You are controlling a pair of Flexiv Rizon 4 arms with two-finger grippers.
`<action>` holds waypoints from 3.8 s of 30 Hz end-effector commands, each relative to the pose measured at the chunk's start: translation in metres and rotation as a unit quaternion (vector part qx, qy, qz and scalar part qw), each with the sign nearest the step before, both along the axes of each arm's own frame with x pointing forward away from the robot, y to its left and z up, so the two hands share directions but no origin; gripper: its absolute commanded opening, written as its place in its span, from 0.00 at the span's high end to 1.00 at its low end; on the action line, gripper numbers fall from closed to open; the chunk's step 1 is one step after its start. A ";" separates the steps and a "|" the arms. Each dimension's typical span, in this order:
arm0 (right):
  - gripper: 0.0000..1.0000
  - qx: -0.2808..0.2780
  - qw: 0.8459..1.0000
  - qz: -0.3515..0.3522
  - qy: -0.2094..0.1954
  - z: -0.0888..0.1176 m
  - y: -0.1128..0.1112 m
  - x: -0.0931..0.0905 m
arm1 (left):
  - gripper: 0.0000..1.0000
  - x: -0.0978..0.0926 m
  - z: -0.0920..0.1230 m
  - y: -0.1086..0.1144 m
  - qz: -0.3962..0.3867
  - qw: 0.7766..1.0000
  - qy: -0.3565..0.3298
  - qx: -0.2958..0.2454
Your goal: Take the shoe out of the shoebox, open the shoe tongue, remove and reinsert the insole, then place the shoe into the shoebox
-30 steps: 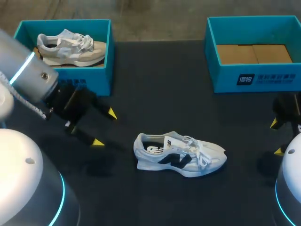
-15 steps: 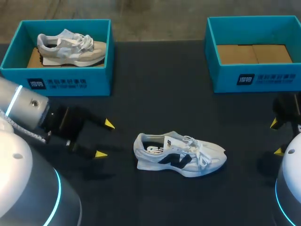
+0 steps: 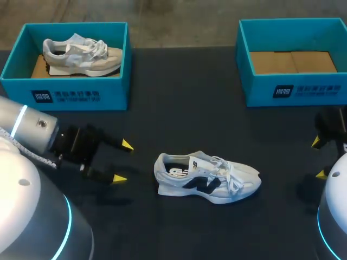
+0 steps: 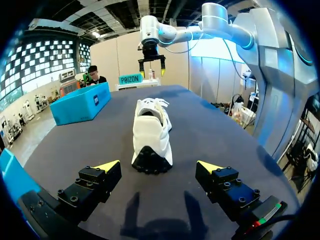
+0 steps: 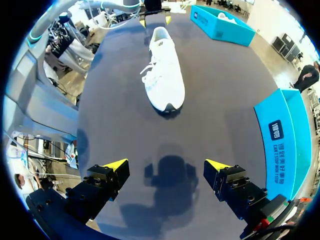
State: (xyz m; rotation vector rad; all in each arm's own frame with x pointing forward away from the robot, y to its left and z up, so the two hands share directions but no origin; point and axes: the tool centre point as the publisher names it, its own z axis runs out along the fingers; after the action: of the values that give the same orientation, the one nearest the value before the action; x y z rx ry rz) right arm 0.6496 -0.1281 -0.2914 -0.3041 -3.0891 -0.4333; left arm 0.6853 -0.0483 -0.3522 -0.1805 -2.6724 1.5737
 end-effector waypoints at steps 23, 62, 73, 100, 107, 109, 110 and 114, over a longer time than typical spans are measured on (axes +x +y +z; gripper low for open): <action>0.00 -0.001 1.000 0.000 -0.001 0.000 0.000 -0.002 | 0.00 0.003 -0.039 -0.027 0.000 0.996 0.023 -0.086; 0.00 -0.001 1.000 0.000 -0.001 0.000 0.000 -0.002 | 0.00 0.016 -0.054 -0.064 0.010 0.993 0.045 -0.111; 0.00 -0.001 1.000 0.000 -0.001 0.000 0.000 -0.002 | 0.00 0.013 -0.059 -0.077 0.008 0.992 0.053 -0.115; 0.00 -0.001 1.000 0.000 -0.001 0.000 0.000 -0.002 | 0.00 0.000 -0.057 -0.108 -0.006 0.989 0.061 -0.137; 0.00 -0.001 1.000 0.000 -0.001 0.000 0.000 -0.002 | 0.00 0.000 -0.058 -0.119 -0.007 0.988 0.061 -0.139; 0.00 -0.001 1.000 0.000 -0.001 0.000 0.000 -0.002 | 0.00 -0.001 -0.058 -0.122 -0.008 0.988 0.062 -0.141; 0.00 -0.001 1.000 0.000 -0.001 0.000 0.000 -0.002 | 0.00 -0.001 -0.059 -0.123 -0.008 0.988 0.063 -0.141; 0.00 -0.001 1.000 0.000 -0.001 0.000 0.000 -0.002 | 0.00 -0.001 -0.060 -0.126 -0.008 0.988 0.063 -0.141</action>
State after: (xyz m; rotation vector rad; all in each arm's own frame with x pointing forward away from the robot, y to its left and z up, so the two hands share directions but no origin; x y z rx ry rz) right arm 0.6496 -0.1280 -0.2914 -0.3038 -3.0891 -0.4333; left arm 0.6839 -0.1700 -0.4093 -0.1057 -2.3404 1.8838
